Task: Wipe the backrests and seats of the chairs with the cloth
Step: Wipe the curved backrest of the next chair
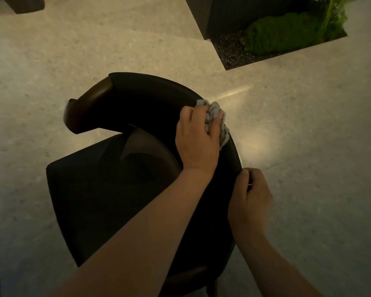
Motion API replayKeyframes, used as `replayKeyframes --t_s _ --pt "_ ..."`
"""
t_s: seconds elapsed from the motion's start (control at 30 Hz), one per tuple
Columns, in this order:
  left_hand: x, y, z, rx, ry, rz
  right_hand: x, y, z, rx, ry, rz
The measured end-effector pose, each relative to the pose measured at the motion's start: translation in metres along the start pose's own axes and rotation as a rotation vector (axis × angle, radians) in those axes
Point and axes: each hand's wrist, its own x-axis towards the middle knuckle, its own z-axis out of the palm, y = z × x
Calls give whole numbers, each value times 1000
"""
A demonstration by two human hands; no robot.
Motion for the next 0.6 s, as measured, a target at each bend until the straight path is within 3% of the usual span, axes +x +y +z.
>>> replayKeyframes --t_s 0.33,0.43,0.6 --pt "2 -42 -37 126 -22 -308 56 -44 6 3 -115 -114" --pt "-3 -47 -47 76 -13 -330 70 -48 20 -84 -200 -126" --pt "10 -33 -49 -33 90 -256 69 -44 23 -98 -145 -146"
